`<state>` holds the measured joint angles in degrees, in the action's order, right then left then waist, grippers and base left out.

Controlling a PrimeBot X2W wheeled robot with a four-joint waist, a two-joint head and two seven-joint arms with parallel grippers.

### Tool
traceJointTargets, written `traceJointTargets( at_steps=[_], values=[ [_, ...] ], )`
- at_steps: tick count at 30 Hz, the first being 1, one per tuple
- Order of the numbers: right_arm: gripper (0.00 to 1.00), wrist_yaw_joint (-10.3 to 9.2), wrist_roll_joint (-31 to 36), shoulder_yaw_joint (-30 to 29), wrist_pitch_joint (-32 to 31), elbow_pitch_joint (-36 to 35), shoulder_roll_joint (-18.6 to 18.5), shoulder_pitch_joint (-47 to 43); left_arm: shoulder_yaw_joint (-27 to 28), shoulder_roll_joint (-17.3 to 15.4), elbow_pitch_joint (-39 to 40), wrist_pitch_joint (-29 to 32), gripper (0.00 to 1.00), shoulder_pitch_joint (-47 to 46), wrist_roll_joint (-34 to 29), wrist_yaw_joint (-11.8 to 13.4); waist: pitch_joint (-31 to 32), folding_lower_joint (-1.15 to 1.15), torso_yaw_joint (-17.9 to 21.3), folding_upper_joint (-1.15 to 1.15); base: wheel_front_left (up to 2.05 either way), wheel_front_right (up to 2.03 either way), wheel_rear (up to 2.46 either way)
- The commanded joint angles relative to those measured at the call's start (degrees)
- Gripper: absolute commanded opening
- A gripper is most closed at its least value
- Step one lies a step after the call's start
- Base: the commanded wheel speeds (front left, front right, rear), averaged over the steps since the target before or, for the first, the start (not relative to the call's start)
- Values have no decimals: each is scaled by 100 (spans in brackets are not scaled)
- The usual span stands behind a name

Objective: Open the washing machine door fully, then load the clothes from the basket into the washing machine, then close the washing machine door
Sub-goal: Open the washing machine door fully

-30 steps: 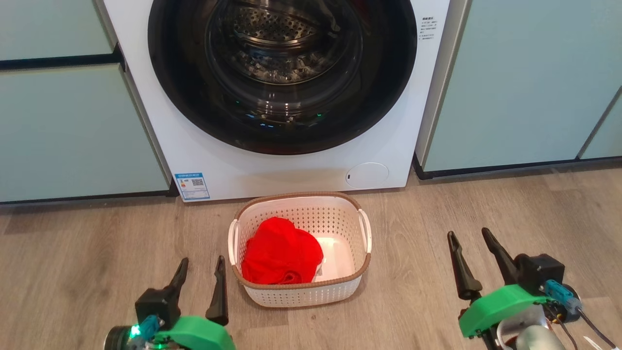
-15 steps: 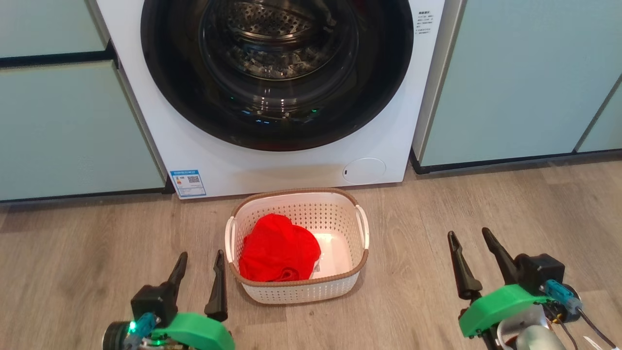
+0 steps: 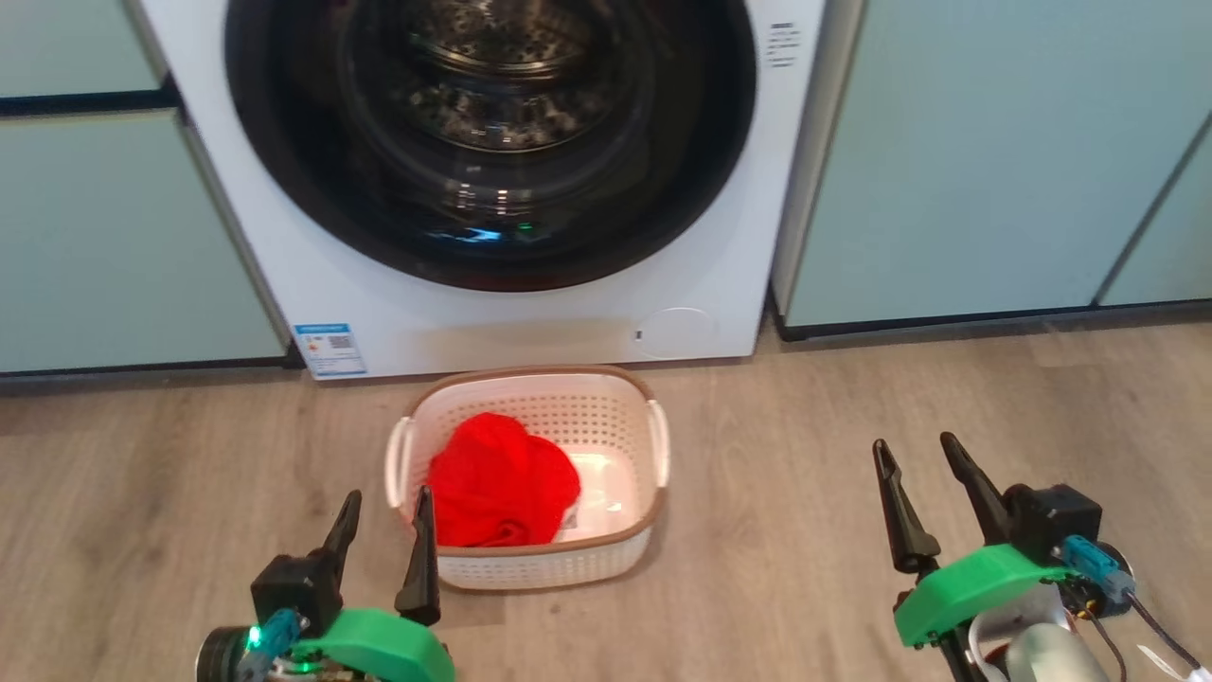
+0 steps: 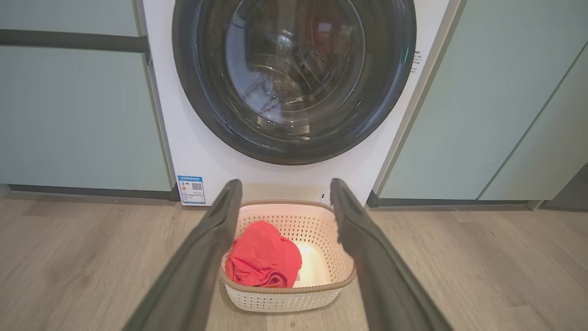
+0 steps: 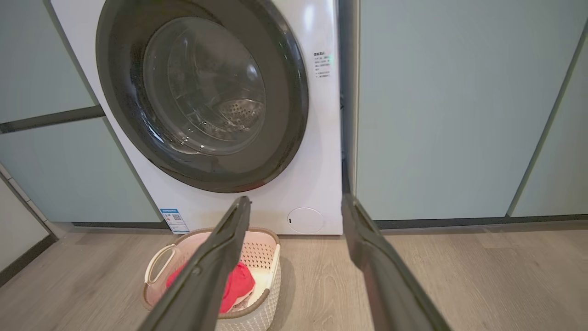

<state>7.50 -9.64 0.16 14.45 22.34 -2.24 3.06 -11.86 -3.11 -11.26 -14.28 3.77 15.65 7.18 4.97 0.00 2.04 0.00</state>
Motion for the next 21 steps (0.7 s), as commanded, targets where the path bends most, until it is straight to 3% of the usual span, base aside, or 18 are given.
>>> traceJointTargets(
  at_steps=[1, 14, 21],
  values=[
    [100, -1, 38, 121, 54, -180, -64, 287, 172, 24, 203, -72, 100, -249, 24, -12, -2, 0, 15, 0, 123, 123, -246],
    [100, -1, 60, 85, 54, -143, -64, 305, 222, 24, 421, -72, 100, -282, 53, 66, -8, 0, 64, 0, 122, 122, -244],
    [100, -1, 67, 83, 54, -106, -64, 320, 214, 24, 486, -72, 100, -250, -62, 102, 2, 0, 70, 0, 80, 80, -160]
  ],
)
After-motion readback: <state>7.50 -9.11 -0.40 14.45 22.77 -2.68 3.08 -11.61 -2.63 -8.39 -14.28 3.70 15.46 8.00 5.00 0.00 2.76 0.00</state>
